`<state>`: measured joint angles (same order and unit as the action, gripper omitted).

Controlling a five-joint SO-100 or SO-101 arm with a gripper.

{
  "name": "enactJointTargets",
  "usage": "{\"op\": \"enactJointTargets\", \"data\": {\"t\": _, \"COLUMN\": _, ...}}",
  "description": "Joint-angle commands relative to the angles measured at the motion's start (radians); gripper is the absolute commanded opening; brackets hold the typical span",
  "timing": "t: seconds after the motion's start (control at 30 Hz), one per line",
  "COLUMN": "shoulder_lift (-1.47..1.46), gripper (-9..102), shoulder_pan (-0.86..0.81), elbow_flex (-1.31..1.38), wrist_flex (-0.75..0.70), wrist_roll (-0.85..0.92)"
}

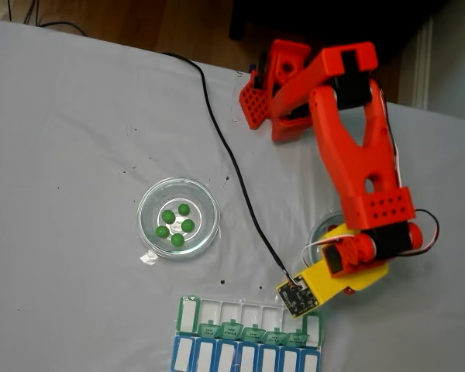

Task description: Sort medicines into box.

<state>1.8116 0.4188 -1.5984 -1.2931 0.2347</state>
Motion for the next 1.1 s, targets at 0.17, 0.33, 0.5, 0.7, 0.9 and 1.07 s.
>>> {"op": "enactJointTargets", "data": {"t": 0.17, "shoulder_lift": 0.067, "gripper": 1, "shoulder_pan": -0.069, "elbow_flex": 0.201, "wrist_flex": -0.044, "wrist_roll": -0.055}}
{"op": "enactJointTargets", "data": {"t": 0.33, "shoulder_lift": -0.025, "gripper": 1, "shoulder_pan": -0.12, "elbow_flex": 0.298, "wrist_flex": -0.064, "wrist_roll": -0.071}}
{"op": "enactJointTargets", "data": {"t": 0.5, "shoulder_lift": -0.126, "gripper": 1, "shoulder_pan": -0.166, "elbow_flex": 0.407, "wrist_flex": -0.109, "wrist_roll": -0.081}}
{"op": "enactJointTargets", "data": {"t": 0.7, "shoulder_lift": -0.146, "gripper": 1, "shoulder_pan": -0.218, "elbow_flex": 0.396, "wrist_flex": -0.011, "wrist_roll": -0.115}}
{"op": "enactJointTargets", "data": {"t": 0.9, "shoulder_lift": -0.252, "gripper": 1, "shoulder_pan": -0.245, "elbow_flex": 0.503, "wrist_flex": -0.031, "wrist_roll": -0.114}}
{"op": "enactJointTargets", "data": {"t": 1.07, "shoulder_lift": -0.308, "gripper": 1, "shoulder_pan": -0.25, "elbow_flex": 0.566, "wrist_flex": -0.054, "wrist_roll": -0.112}}
